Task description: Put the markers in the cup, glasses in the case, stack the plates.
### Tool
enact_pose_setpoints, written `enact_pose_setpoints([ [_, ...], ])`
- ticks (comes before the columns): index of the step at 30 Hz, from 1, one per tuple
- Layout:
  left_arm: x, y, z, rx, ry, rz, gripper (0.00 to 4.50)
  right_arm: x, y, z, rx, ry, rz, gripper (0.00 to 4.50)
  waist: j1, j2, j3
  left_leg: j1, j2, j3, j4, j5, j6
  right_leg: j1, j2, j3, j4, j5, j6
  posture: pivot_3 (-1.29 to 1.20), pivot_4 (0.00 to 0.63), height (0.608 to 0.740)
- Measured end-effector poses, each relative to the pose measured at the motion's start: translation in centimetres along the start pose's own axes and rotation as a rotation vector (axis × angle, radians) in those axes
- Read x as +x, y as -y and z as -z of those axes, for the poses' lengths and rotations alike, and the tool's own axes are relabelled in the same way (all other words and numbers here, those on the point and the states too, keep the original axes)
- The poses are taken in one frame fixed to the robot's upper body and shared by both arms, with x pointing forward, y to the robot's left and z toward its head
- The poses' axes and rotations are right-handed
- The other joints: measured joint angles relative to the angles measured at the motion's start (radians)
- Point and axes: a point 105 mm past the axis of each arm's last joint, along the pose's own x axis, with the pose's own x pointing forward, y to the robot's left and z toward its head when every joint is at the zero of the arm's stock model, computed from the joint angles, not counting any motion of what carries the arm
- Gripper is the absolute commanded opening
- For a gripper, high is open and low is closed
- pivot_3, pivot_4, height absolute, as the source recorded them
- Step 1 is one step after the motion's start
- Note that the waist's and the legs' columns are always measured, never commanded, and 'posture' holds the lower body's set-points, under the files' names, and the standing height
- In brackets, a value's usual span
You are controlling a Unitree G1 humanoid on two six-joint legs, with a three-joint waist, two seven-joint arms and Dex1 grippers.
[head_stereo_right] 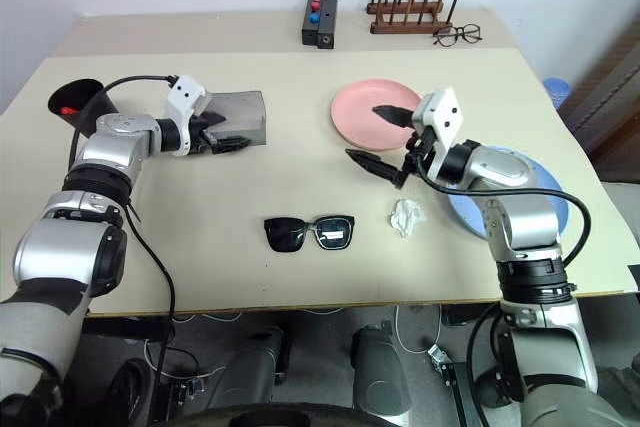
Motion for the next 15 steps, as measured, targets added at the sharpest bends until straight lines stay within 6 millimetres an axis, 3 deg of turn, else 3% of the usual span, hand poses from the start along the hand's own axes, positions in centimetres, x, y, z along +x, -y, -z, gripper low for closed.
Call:
enact_pose_setpoints([
  [7, -0.1, 0.4, 0.2, 0.007, -0.014, 0.039, 4.48, -0.4, 1.1, 0.5, 0.007, -0.015, 0.067, 4.50, -0.001, 0.000, 0.000, 0.000, 0.000, 0.000, 0.000, 0.000, 0.000, 0.000, 0.000, 0.000, 0.000, 0.000, 0.000, 0.00, 0.150, 0.740],
  [10, -0.1, 0.3, 0.5, 0.001, -0.027, 0.038, 3.69, -0.4, 1.1, 0.5, 0.006, -0.016, 0.069, 4.50, -0.001, 0.000, 0.000, 0.000, 0.000, 0.000, 0.000, 0.000, 0.000, 0.000, 0.000, 0.000, 0.000, 0.000, 0.000, 0.00, 0.150, 0.740],
  [15, -0.1, 0.1, 1.2, -0.027, -0.056, 0.018, 1.11, -0.4, 1.1, 0.6, 0.002, -0.020, 0.073, 4.50, -0.001, 0.000, 0.000, 0.000, 0.000, 0.000, 0.000, 0.000, 0.000, 0.000, 0.000, 0.000, 0.000, 0.000, 0.000, 0.00, 0.150, 0.740],
])
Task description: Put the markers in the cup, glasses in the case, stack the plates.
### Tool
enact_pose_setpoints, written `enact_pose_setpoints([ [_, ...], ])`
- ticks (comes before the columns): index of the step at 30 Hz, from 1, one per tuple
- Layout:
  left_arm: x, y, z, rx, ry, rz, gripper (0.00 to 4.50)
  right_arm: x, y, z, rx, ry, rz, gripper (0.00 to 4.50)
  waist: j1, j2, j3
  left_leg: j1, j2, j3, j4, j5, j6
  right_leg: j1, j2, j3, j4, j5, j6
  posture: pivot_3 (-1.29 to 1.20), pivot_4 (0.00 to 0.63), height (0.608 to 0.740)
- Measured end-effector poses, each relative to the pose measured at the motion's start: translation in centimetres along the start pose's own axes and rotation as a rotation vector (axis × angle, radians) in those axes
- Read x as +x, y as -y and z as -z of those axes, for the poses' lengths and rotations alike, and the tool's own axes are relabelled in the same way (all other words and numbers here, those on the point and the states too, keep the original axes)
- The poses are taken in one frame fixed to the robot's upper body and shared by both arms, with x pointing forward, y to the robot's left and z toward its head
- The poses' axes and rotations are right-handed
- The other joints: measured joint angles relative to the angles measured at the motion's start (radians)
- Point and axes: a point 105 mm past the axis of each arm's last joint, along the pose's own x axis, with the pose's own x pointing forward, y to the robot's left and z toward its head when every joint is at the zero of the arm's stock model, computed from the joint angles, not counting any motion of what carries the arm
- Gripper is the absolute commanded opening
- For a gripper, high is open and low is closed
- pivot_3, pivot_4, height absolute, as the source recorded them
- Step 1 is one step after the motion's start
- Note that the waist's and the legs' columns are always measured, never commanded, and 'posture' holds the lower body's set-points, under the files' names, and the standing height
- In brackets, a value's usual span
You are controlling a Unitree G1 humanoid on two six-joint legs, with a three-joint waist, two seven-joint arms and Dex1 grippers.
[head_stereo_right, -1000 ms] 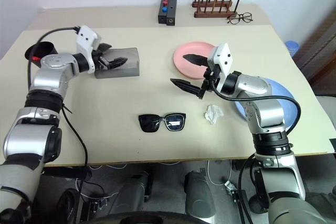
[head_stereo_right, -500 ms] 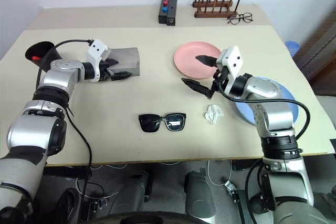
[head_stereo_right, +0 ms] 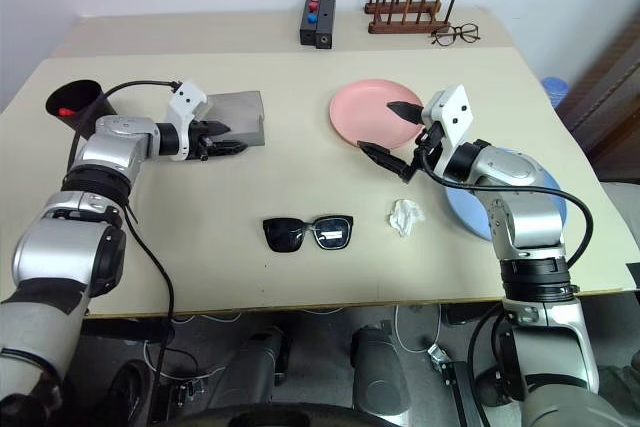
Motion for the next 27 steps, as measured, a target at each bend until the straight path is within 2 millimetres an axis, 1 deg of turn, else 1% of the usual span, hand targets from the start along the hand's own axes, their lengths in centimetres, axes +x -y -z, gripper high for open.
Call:
enact_pose_setpoints([
  [2, 0.0, 0.0, 0.2, -0.014, -0.010, -0.001, 0.12, 0.0, 0.0, 0.0, -0.001, 0.000, 0.001, 4.50, 0.000, 0.000, 0.000, 0.000, 0.000, 0.000, 0.000, 0.000, 0.000, 0.000, 0.000, 0.000, 0.000, 0.000, 0.000, 0.00, 0.150, 0.740],
  [3, 0.0, 0.0, 0.3, -0.017, -0.012, -0.001, 0.05, 0.0, 0.0, 0.0, -0.002, 0.000, 0.001, 4.50, -0.001, 0.000, 0.000, 0.000, 0.000, 0.000, 0.000, 0.000, 0.000, 0.000, 0.000, 0.000, 0.000, 0.000, 0.000, 0.00, 0.150, 0.740],
  [10, 0.0, 0.2, 0.3, -0.026, -0.016, 0.017, 0.05, 0.1, 0.0, -0.1, -0.002, 0.004, 0.001, 4.50, 0.000, 0.000, 0.000, 0.000, 0.000, 0.000, 0.000, 0.000, 0.000, 0.000, 0.000, 0.000, 0.000, 0.000, 0.000, 0.00, 0.150, 0.740],
  [13, 0.0, 0.5, 0.3, -0.044, -0.009, 0.051, 0.05, 0.2, 0.0, -0.2, -0.003, 0.007, -0.001, 4.50, -0.001, 0.000, 0.000, 0.000, 0.000, 0.000, 0.000, 0.000, 0.000, 0.000, 0.000, 0.000, 0.000, 0.000, 0.000, 0.00, 0.150, 0.740],
  [17, -0.5, 1.7, -1.2, -0.053, 0.041, 0.170, 0.05, 0.5, -0.2, -0.3, -0.015, 0.010, -0.010, 4.50, -0.002, 0.000, 0.000, 0.000, 0.000, 0.000, 0.000, 0.000, 0.000, 0.000, 0.000, 0.000, 0.000, 0.000, 0.000, 0.00, 0.150, 0.740],
  [19, -1.2, 2.1, -1.6, -0.025, 0.039, 0.218, 0.05, 0.7, -0.3, -0.5, -0.020, 0.015, -0.018, 4.50, -0.003, 0.000, 0.000, 0.000, 0.000, 0.000, 0.000, 0.000, 0.000, 0.000, 0.000, 0.000, 0.000, 0.000, 0.000, 0.00, 0.150, 0.740],
  [21, -2.3, 2.3, -1.5, 0.011, 0.013, 0.263, 0.05, 0.7, -0.3, -0.6, -0.023, 0.016, -0.024, 4.50, -0.008, 0.000, 0.000, 0.000, 0.000, 0.000, 0.000, 0.000, 0.000, 0.000, 0.000, 0.000, 0.000, 0.000, 0.000, 0.00, 0.150, 0.740],
  [24, -4.4, 3.1, -0.1, 0.040, -0.059, 0.341, 0.05, 0.6, -0.4, -0.6, -0.027, 0.013, -0.032, 4.50, -0.009, 0.001, 0.001, 0.000, 0.001, 0.000, -0.001, 0.000, 0.000, -0.001, 0.001, 0.000, 0.000, 0.000, 0.000, 0.00, 0.150, 0.740],
  [27, -6.1, 4.3, 1.0, 0.051, -0.110, 0.421, 0.05, 0.5, -0.3, -0.6, -0.029, 0.012, -0.030, 4.50, -0.005, 0.001, 0.001, 0.000, 0.001, 0.000, -0.001, 0.000, 0.000, 0.000, 0.000, 0.000, 0.000, 0.000, -0.001, 0.00, 0.150, 0.740],
])
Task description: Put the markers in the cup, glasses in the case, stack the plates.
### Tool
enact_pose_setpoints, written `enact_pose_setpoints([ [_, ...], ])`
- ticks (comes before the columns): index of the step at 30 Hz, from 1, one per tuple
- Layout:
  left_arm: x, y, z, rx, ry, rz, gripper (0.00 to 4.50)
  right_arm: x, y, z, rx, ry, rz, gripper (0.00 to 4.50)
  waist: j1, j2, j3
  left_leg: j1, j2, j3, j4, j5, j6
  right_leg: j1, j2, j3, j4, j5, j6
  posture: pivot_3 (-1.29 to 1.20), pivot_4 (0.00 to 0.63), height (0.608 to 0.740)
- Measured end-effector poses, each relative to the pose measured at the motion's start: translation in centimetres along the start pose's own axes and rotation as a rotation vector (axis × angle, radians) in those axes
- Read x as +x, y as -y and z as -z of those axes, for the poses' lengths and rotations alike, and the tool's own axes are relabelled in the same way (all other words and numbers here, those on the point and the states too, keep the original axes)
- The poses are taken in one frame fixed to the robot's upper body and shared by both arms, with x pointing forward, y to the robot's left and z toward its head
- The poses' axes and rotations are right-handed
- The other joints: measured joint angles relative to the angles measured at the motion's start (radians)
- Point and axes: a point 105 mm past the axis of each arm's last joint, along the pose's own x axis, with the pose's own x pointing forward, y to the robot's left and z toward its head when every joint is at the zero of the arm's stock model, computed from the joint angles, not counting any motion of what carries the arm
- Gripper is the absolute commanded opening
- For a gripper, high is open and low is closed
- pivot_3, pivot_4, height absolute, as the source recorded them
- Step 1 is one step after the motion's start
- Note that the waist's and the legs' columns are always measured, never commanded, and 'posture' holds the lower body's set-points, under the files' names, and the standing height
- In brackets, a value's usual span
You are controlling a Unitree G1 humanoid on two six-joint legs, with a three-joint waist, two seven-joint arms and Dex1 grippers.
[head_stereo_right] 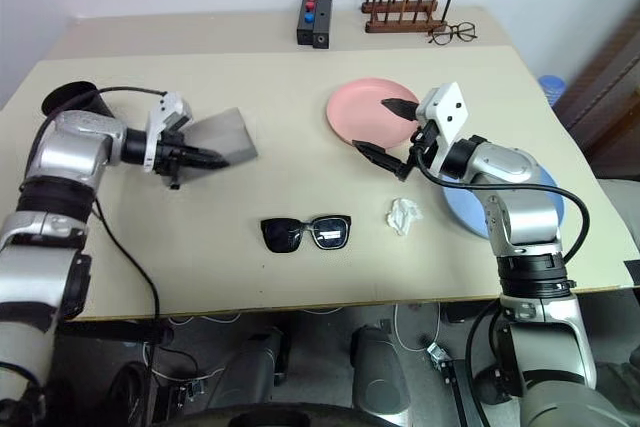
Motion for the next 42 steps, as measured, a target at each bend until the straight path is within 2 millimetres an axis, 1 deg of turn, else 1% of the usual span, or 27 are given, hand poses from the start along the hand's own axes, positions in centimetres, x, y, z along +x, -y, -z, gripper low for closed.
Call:
enact_pose_setpoints([
  [4, -1.0, 2.4, 0.7, 0.048, -0.047, 0.081, 0.05, 0.0, 0.0, 0.0, 0.000, -0.002, 0.002, 4.50, 0.005, 0.000, 0.000, 0.000, 0.000, 0.000, 0.000, 0.000, 0.000, 0.000, -0.001, 0.000, 0.000, 0.000, 0.000, 0.00, 0.150, 0.740],
  [7, -0.8, 4.1, 0.9, 0.065, -0.053, 0.137, 0.05, 0.0, 0.0, 0.1, 0.001, -0.002, 0.003, 4.50, 0.007, 0.000, 0.000, 0.000, 0.000, 0.000, 0.000, 0.000, 0.000, 0.000, -0.001, 0.000, 0.000, 0.000, 0.000, 0.00, 0.150, 0.740],
  [8, -1.1, 5.1, 1.4, 0.073, -0.078, 0.158, 0.05, 0.1, -0.1, 0.0, 0.000, 0.000, 0.001, 4.50, 0.004, 0.000, 0.000, 0.000, 0.000, 0.000, 0.000, 0.000, 0.000, 0.000, -0.001, 0.000, -0.001, 0.000, -0.001, 0.00, 0.150, 0.740],
  [10, -1.4, 6.2, 2.3, 0.078, -0.126, 0.190, 0.05, 0.0, 0.0, 0.0, 0.001, -0.002, 0.006, 4.50, -0.001, 0.001, 0.001, 0.000, 0.000, 0.000, -0.001, 0.000, 0.000, -0.001, -0.001, 0.001, -0.001, 0.000, -0.001, 0.00, 0.150, 0.740],
  [13, -1.7, 7.5, 3.1, 0.084, -0.163, 0.226, 0.05, 0.0, 0.0, 0.1, 0.002, -0.003, 0.005, 4.50, 0.001, 0.001, 0.001, 0.000, 0.001, 0.000, -0.001, 0.000, 0.000, -0.001, 0.000, 0.001, 0.000, -0.002, -0.003, 0.00, 0.150, 0.740],
  [21, -1.2, 8.8, 3.5, 0.102, -0.174, 0.263, 0.05, 0.1, -0.1, 0.1, 0.003, -0.004, 0.003, 4.50, 0.006, 0.001, 0.001, 0.000, 0.000, 0.000, -0.001, 0.000, 0.000, -0.001, -0.001, 0.001, -0.001, -0.002, -0.004, 0.00, 0.150, 0.740],
  [24, -1.1, 8.9, 3.8, 0.095, -0.175, 0.260, 0.05, 0.1, -0.1, 0.1, 0.003, -0.004, 0.003, 4.50, 0.006, 0.001, 0.001, 0.000, 0.001, 0.000, -0.001, 0.000, 0.000, -0.001, 0.000, 0.001, -0.001, -0.002, -0.004, 0.00, 0.150, 0.740],
  [27, -0.8, 9.4, 4.3, 0.102, -0.179, 0.275, 0.05, 0.1, -0.1, 0.1, 0.004, -0.004, 0.003, 4.50, 0.004, 0.001, 0.001, 0.000, 0.001, 0.001, -0.001, 0.000, 0.000, -0.001, -0.001, 0.001, -0.001, -0.002, -0.004, 0.00, 0.150, 0.740],
  [31, -0.7, 9.4, 4.6, 0.109, -0.180, 0.265, 0.05, 0.1, -0.1, 0.1, 0.004, -0.004, 0.002, 4.50, 0.005, 0.001, 0.001, 0.000, 0.001, 0.000, -0.001, 0.000, 0.000, -0.001, -0.001, 0.001, -0.001, -0.002, -0.004, 0.00, 0.150, 0.740],
  [32, -0.7, 9.4, 4.6, 0.108, -0.179, 0.265, 0.29, 0.1, -0.1, 0.1, 0.004, -0.004, 0.002, 4.50, 0.005, 0.001, 0.001, 0.000, 0.001, 0.000, -0.001, 0.000, 0.000, -0.001, -0.001, 0.001, -0.001, -0.002, -0.004, 0.00, 0.150, 0.740],
  [34, -0.6, 9.4, 4.5, 0.109, -0.177, 0.262, 0.90, 0.1, -0.1, 0.1, 0.004, -0.004, 0.002, 4.50, 0.005, 0.001, 0.001, 0.000, 0.001, 0.000, -0.001, 0.000, 0.000, -0.001, -0.001, 0.001, -0.001, -0.002, -0.004, 0.00, 0.150, 0.740],
  [35, -0.6, 9.4, 4.5, 0.109, -0.177, 0.260, 1.44, 0.1, -0.1, 0.1, 0.004, -0.004, 0.002, 4.50, 0.005, 0.001, 0.001, 0.000, 0.001, 0.000, -0.001, 0.000, 0.000, -0.001, -0.001, 0.001, -0.001, -0.002, -0.004, 0.00, 0.150, 0.740],
  [37, -0.6, 9.3, 4.5, 0.105, -0.173, 0.255, 2.37, 0.1, -0.1, 0.1, 0.004, -0.004, 0.002, 4.50, 0.005, 0.001, 0.001, 0.000, 0.001, 0.000, -0.001, 0.000, 0.000, -0.001, -0.001, 0.001, -0.001, -0.002, -0.004, 0.00, 0.150, 0.740],
  [39, -0.6, 9.4, 4.4, 0.096, -0.162, 0.264, 3.47, 0.1, -0.1, 0.1, 0.004, -0.004, 0.001, 4.50, 0.005, 0.001, 0.001, 0.000, 0.001, 0.000, -0.001, 0.000, 0.000, -0.001, -0.001, 0.001, -0.001, -0.002, -0.004, 0.00, 0.150, 0.740],
  [41, -0.7, 9.5, 4.1, 0.087, -0.155, 0.276, 4.45, 0.1, -0.2, 0.1, 0.004, -0.005, -0.005, 4.50, 0.005, 0.001, 0.001, 0.000, 0.001, 0.000, -0.001, 0.000, 0.000, -0.001, -0.001, 0.001, -0.001, -0.002, -0.004, 0.00, 0.150, 0.740],
  [42, -0.9, 9.6, 4.0, 0.075, -0.154, 0.288, 4.45, 0.0, -0.3, 0.1, 0.005, -0.009, -0.020, 4.50, 0.005, 0.001, 0.001, 0.000, 0.001, 0.000, -0.001, 0.000, 0.000, -0.001, -0.001, 0.001, -0.001, -0.002, -0.004, 0.00, 0.150, 0.740],
])
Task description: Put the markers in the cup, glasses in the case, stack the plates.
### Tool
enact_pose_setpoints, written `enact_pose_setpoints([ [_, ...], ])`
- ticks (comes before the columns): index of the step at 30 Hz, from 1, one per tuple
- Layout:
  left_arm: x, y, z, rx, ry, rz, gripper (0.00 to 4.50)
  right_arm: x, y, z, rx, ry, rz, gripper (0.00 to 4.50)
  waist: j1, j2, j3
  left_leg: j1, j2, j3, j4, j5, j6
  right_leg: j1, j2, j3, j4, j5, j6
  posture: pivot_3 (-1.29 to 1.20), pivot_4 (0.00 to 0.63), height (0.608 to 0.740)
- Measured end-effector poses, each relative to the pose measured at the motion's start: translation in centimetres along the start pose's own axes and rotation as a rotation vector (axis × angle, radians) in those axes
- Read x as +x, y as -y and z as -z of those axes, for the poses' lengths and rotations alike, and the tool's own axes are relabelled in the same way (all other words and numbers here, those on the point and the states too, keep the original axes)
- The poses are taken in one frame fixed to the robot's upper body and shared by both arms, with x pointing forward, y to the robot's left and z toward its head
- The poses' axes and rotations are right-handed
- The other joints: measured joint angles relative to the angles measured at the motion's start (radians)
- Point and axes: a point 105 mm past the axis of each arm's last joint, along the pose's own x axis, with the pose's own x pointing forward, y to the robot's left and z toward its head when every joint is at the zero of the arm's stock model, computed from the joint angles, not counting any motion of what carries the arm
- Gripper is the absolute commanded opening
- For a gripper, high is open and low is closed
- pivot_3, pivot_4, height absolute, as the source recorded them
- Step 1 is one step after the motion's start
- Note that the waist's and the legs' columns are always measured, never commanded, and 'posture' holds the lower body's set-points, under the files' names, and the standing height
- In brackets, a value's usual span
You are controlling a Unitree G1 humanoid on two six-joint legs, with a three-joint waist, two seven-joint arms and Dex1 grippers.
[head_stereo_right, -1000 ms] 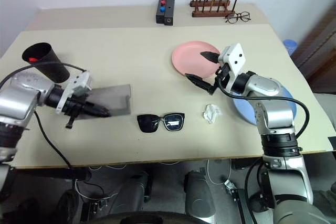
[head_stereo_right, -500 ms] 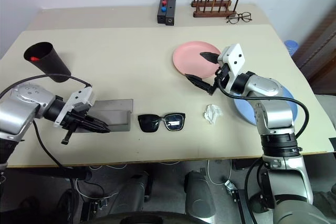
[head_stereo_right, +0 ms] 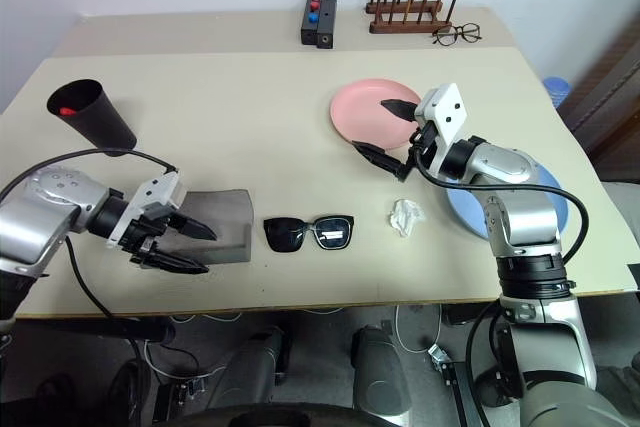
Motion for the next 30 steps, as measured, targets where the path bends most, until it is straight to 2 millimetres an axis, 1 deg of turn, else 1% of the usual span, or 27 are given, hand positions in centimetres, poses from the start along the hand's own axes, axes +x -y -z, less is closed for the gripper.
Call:
enact_pose_setpoints([
  [2, -0.5, 0.0, -0.5, -0.005, 0.005, 0.004, 4.45, -0.4, -0.4, 0.1, 0.000, -0.013, -0.034, 4.50, 0.002, 0.000, 0.000, 0.000, 0.000, 0.000, 0.000, 0.000, 0.000, 0.000, 0.000, 0.000, 0.000, 0.000, 0.000, 0.00, 0.150, 0.740],
  [5, -1.0, -0.5, -2.3, 0.018, 0.050, -0.015, 4.45, -1.3, -0.8, 0.0, -0.005, -0.041, -0.089, 4.50, 0.008, 0.000, 0.000, 0.000, 0.000, 0.000, 0.001, 0.000, 0.000, 0.001, 0.000, 0.000, -0.001, 0.000, 0.000, 0.00, 0.150, 0.740],
  [8, -0.9, -1.0, -4.0, 0.040, 0.097, -0.037, 4.45, -2.6, -1.5, -0.1, -0.016, -0.069, -0.159, 4.50, 0.020, 0.000, 0.000, 0.000, 0.000, 0.000, 0.000, 0.000, 0.000, 0.001, 0.000, 0.000, -0.001, 0.000, 0.000, 0.00, 0.150, 0.740],
  [11, -0.4, -1.0, -5.3, 0.041, 0.146, -0.022, 4.45, -4.3, -2.2, 0.1, -0.017, -0.108, -0.211, 4.50, 0.024, 0.000, 0.000, 0.000, 0.000, 0.001, 0.001, 0.000, 0.001, 0.001, 0.000, 0.000, -0.001, 0.000, 0.000, 0.00, 0.150, 0.740],
  [15, 1.8, -1.8, -7.2, 0.101, 0.202, -0.047, 4.45, -5.9, -3.1, 0.4, -0.032, -0.148, -0.258, 4.50, 0.027, 0.000, 0.000, 0.000, 0.000, 0.001, 0.002, 0.000, 0.001, 0.002, -0.001, 0.000, -0.001, -0.001, 0.001, 0.00, 0.150, 0.740],
  [18, 3.7, -2.5, -8.2, 0.133, 0.212, -0.080, 4.45, -6.2, -3.0, 0.2, -0.046, -0.148, -0.250, 4.50, 0.026, 0.000, 0.000, 0.000, 0.000, 0.001, 0.003, 0.000, 0.001, 0.002, -0.001, 0.000, -0.002, -0.002, 0.003, 0.00, 0.150, 0.740],
  [20, 5.7, -2.8, -9.2, 0.181, 0.215, -0.098, 4.45, -6.2, -2.7, 0.0, -0.051, -0.143, -0.223, 4.50, 0.028, 0.000, 0.000, 0.000, 0.000, 0.001, 0.003, 0.000, 0.001, 0.002, -0.001, 0.000, -0.002, -0.002, 0.003, 0.00, 0.150, 0.740],
  [22, 7.4, -2.8, -9.6, 0.221, 0.201, -0.088, 4.45, -6.2, -2.6, 0.0, -0.053, -0.142, -0.210, 4.50, 0.026, 0.000, 0.000, 0.000, 0.000, 0.001, 0.003, -0.001, 0.001, 0.002, -0.001, 0.000, -0.002, 0.001, 0.000, 0.00, 0.150, 0.740],
  [24, 8.2, -3.0, -10.0, 0.241, 0.202, -0.092, 4.45, -6.3, -2.8, 0.2, -0.052, -0.144, -0.208, 4.50, 0.027, 0.000, 0.000, 0.000, 0.000, 0.001, 0.003, -0.001, 0.001, 0.002, -0.001, 0.000, -0.002, 0.002, 0.003, 0.00, 0.150, 0.740],
  [26, 8.6, -3.3, -10.4, 0.269, 0.204, -0.107, 4.45, -6.4, -3.0, 0.5, -0.042, -0.153, -0.204, 4.50, 0.028, 0.000, 0.000, 0.000, -0.001, 0.001, 0.003, -0.001, 0.001, 0.002, -0.001, 0.000, -0.002, 0.002, 0.003, 0.00, 0.150, 0.740],
  [30, 9.3, -3.6, -10.2, 0.299, 0.170, -0.107, 4.45, -7.0, -3.6, 1.0, -0.039, -0.167, -0.205, 4.50, 0.028, 0.000, 0.000, 0.000, -0.001, 0.001, 0.003, -0.001, 0.001, 0.002, -0.001, 0.000, -0.002, 0.001, 0.002, 0.00, 0.150, 0.740],
])
